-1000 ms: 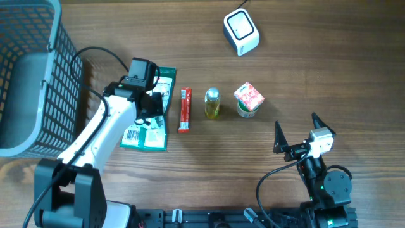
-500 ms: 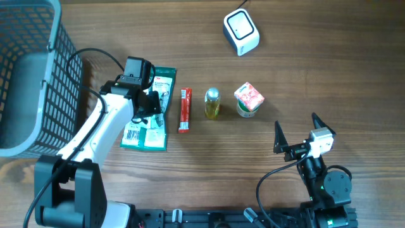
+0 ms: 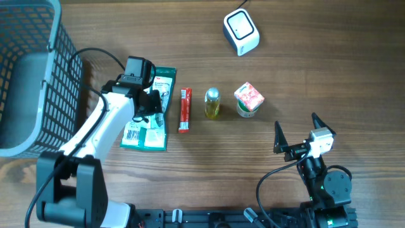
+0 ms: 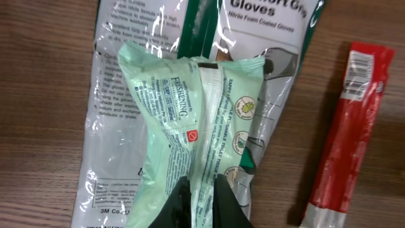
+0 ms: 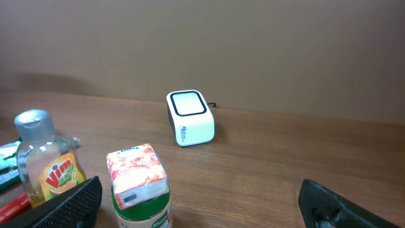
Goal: Scan the item barcode
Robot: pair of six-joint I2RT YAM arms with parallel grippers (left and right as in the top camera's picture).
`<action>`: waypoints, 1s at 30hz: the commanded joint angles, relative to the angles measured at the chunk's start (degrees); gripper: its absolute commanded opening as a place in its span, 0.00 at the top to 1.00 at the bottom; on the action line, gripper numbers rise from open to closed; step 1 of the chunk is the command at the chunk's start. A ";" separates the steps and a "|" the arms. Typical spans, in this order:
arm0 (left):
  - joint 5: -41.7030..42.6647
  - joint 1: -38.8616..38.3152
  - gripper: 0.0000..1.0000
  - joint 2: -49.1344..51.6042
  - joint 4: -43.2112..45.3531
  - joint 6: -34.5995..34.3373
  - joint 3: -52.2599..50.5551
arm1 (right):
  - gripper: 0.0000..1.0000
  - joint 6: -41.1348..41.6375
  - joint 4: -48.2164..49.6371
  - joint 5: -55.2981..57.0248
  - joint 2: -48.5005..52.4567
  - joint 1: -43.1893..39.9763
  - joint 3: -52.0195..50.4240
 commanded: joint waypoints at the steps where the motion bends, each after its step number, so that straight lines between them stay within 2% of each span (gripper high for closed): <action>1: 0.66 0.37 0.96 2.86 0.17 -0.26 -0.11 | 0.00 -0.57 0.11 0.50 -0.50 -0.28 -0.04; 5: -1.40 0.37 0.89 5.60 0.15 -0.31 -0.11 | 0.00 -0.59 0.13 0.50 -0.50 -0.28 -0.04; 8: -1.68 0.44 0.74 7.28 0.20 -0.31 -0.11 | 0.00 -0.59 0.11 0.50 -0.50 -0.28 -0.04; 11: -1.68 0.42 0.65 9.11 0.17 -0.28 -0.11 | 0.00 -0.57 0.11 0.50 -0.50 -0.28 -0.04; 18: -1.68 0.44 0.61 11.69 0.13 -0.26 -0.04 | 0.00 -0.59 0.11 0.50 -0.50 -0.28 -0.04; 21: -1.57 0.42 0.48 9.66 -0.70 -0.28 1.05 | 0.00 -0.59 0.11 0.50 -0.50 -0.28 -0.04; 30: -0.74 0.42 0.24 -5.33 -3.76 -0.28 9.07 | 0.00 -0.59 0.11 0.50 -0.50 -0.28 -0.02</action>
